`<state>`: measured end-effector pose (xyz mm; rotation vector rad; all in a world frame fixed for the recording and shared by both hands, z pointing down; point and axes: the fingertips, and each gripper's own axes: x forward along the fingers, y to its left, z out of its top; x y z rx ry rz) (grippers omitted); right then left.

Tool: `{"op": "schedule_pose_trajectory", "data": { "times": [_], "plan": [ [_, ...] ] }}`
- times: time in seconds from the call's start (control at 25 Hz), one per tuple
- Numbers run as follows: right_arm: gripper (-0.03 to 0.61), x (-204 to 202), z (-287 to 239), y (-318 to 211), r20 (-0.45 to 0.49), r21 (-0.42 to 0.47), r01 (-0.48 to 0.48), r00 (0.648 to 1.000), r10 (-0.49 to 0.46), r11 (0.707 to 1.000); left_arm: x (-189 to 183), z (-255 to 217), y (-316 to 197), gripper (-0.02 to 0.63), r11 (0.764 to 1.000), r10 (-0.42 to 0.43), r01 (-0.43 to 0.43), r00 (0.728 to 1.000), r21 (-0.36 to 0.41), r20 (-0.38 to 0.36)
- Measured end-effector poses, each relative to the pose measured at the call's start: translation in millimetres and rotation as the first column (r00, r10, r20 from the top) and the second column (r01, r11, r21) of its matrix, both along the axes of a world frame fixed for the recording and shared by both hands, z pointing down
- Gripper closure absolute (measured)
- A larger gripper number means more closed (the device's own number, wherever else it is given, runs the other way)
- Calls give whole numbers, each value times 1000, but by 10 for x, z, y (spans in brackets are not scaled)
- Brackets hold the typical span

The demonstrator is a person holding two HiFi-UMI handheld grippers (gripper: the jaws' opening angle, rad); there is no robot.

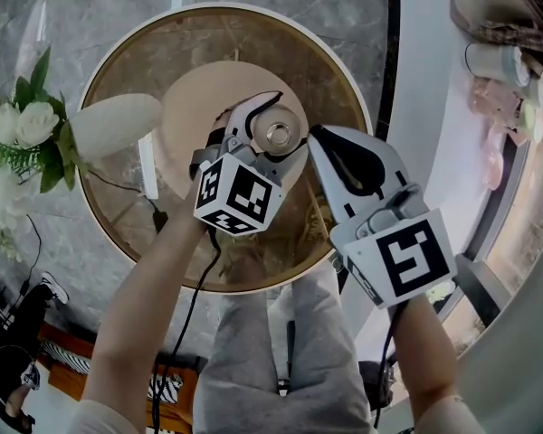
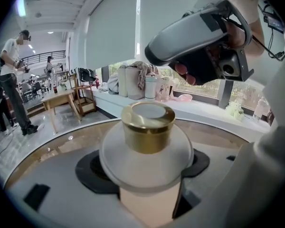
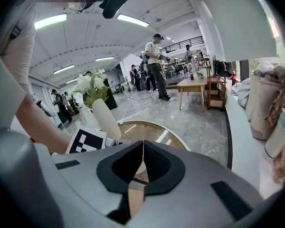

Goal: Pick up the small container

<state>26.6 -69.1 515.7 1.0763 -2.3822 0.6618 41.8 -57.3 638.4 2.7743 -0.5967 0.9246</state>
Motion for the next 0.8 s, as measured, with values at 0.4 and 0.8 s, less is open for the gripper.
{"op": "schedule_pose_trajectory", "data": {
  "times": [0.4, 0.8],
  "plan": [
    [456, -321, 146, 56, 40, 36, 120, 992, -121, 992, 13, 0, 44, 268, 998, 65, -65, 998, 2, -2],
    [425, -428, 317, 69, 17, 106, 177, 984, -179, 979, 11, 0, 68, 268, 995, 100, -100, 995, 6, -7]
  ]
}}
